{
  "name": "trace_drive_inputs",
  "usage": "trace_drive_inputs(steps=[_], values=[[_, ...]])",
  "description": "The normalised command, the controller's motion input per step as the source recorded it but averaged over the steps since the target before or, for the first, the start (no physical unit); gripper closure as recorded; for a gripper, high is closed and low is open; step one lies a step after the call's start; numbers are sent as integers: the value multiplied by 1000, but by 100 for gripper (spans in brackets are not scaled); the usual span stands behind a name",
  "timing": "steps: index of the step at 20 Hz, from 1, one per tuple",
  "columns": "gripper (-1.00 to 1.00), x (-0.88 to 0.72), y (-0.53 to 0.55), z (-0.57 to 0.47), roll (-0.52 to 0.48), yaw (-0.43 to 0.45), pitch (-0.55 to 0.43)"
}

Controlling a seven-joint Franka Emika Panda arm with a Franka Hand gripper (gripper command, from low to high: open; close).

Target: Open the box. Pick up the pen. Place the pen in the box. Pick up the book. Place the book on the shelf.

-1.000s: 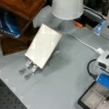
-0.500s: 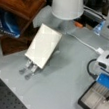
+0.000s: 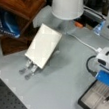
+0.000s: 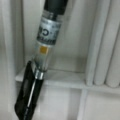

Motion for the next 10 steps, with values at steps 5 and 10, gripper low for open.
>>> trace_drive_inputs(steps=[5,10], values=[[-100,7,-401,151,-169,242,98],[-100,-17,-431,111,-266,266,69]])
